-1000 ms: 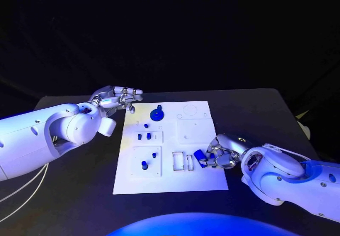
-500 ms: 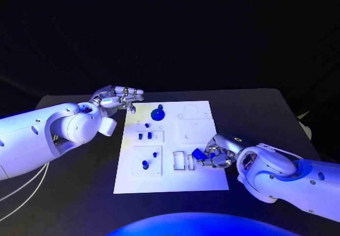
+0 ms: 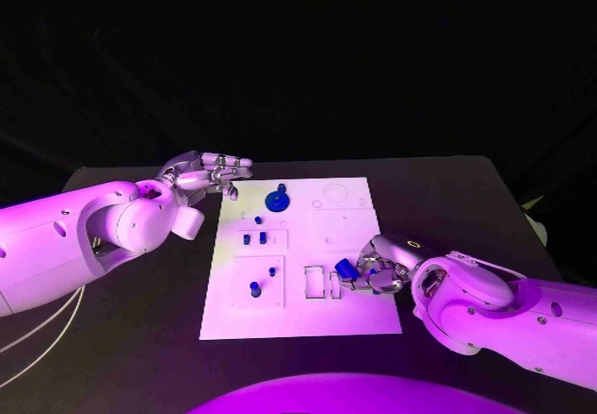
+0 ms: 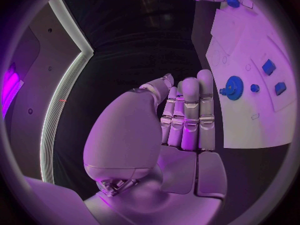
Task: Assemble the parts on the task board
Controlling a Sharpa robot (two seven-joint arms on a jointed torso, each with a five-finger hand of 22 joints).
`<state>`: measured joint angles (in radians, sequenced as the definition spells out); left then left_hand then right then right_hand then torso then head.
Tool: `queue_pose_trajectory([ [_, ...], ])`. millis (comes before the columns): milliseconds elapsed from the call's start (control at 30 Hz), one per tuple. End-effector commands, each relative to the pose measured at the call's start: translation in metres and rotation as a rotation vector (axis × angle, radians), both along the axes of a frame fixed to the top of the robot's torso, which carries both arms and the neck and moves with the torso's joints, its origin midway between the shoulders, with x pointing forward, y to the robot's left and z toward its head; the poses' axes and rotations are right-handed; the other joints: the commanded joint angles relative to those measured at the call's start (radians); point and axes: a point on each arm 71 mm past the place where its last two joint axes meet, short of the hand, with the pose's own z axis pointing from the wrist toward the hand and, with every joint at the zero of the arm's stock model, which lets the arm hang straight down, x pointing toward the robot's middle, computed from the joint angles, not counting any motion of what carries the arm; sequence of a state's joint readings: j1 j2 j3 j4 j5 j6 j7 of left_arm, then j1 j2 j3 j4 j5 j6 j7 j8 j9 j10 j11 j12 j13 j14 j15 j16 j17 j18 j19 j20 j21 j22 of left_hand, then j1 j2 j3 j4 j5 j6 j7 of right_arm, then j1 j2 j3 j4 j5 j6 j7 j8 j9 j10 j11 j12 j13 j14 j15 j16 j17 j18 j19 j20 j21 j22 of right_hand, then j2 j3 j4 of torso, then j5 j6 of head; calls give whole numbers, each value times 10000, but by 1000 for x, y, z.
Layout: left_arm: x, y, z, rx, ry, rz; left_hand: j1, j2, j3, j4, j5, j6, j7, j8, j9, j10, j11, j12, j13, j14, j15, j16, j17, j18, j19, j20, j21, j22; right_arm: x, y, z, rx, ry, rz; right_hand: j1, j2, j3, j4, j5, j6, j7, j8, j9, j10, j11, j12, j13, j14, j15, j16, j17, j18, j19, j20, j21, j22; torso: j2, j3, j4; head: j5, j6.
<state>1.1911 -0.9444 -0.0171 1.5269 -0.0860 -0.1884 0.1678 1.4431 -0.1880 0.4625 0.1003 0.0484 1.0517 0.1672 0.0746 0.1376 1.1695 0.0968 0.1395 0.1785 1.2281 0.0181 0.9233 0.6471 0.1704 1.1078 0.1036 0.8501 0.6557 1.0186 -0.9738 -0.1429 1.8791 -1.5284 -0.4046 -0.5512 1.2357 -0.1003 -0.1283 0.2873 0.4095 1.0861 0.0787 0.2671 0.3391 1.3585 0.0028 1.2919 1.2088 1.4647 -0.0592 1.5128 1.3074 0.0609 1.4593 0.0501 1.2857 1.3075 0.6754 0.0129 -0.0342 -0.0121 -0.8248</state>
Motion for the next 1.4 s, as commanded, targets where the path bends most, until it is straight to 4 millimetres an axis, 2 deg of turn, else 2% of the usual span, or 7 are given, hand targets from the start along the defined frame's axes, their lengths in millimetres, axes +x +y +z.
queue_pose_trajectory([
  [33, -1, -2, 1, -93, -1, -205, -20, 78, -51, -4, 1, -50, 28, -30, -10, -65, 5, 61, 11, -77, -11, -37, -9, 136, -37, 0, -65, -11, -3, -1, -2, -17, -90, -177, 235, 119, -75, 11, 253, 19, -83, 97, 107, 106, -55, 84, 137, 840, -60, 78, 1560, -65, 97, -30, 145, 1773, 1, 11, -6, 22, -2],
  [200, -1, -2, 1, -88, -2, -190, -30, 79, -60, 3, 0, -54, 30, -31, -13, -72, 6, 63, 12, -82, -8, -36, -10, 135, -39, 3, -72, -15, -7, 0, 7, 591, -394, -460, 308, 178, -137, 24, 632, 72, -131, 203, 241, 222, -98, 193, 310, 869, -95, 144, 1690, -97, 170, -61, 308, 1842, 1, 13, -8, 41, 2],
  [500, -1, 0, 1, -75, 4, -166, -30, 79, -60, 3, 0, -54, 30, -31, -13, -72, 6, 63, 12, -82, -8, -36, -10, 135, -39, 3, -72, -15, -9, 8, 26, 1218, -716, -479, 225, 234, -214, 44, 852, 68, -146, 249, 324, 223, -114, 162, 309, 872, -110, 155, 1711, -102, 183, -78, 327, 1860, 1, 9, -24, 2, 29],
  [633, -1, 1, 1, -60, 4, -127, -30, 79, -60, 3, 0, -54, 30, -31, -13, -72, 6, 63, 12, -82, -8, -36, -10, 135, -39, 3, -72, -15, -9, 10, 29, 1305, -768, -448, 216, 245, -221, 44, 876, 67, -149, 254, 334, 218, -116, 152, 302, 872, -111, 155, 1711, -105, 188, -80, 341, 1866, -6, 6, 9, 2, 47],
  [933, -1, 0, 0, -71, 12, -161, -30, 79, -60, 3, 0, -54, 30, -31, -13, -72, 6, 63, 12, -82, -8, -36, -10, 135, -39, 3, -72, -15, -12, 26, 26, 1362, -18, 92, 131, 302, -259, 59, 918, 67, -155, 276, 376, 201, -120, 113, 278, 872, -116, 156, 1714, -105, 188, -85, 337, 1872, -1, -4, -9, 83, 33],
  [1133, -2, -1, 0, -81, 16, -189, -30, 79, -60, 3, 0, -54, 30, -31, -13, -72, 6, 63, 12, -82, -8, -36, -10, 135, -39, 3, -72, -15, -13, 39, 21, 1205, 552, 442, -312, 394, -448, 69, 829, 39, -166, 322, 485, 192, -125, 60, 273, 866, -119, 148, 1696, -98, 173, -89, 286, 1876, 9, -3, 8, 109, 0],
  [1400, -2, -2, 0, -82, 17, -195, -43, 89, -71, 15, 0, -58, 30, -31, -17, -83, 7, 70, 17, -94, -6, -42, -25, 136, -41, 7, -86, -23, -12, 45, 16, 1102, 915, 533, -543, 452, -535, 67, 786, 37, -179, 366, 560, 179, -134, 15, 256, 858, -126, 131, 1663, -85, 151, -95, 218, 1868, 8, -3, -3, 154, -26],
])
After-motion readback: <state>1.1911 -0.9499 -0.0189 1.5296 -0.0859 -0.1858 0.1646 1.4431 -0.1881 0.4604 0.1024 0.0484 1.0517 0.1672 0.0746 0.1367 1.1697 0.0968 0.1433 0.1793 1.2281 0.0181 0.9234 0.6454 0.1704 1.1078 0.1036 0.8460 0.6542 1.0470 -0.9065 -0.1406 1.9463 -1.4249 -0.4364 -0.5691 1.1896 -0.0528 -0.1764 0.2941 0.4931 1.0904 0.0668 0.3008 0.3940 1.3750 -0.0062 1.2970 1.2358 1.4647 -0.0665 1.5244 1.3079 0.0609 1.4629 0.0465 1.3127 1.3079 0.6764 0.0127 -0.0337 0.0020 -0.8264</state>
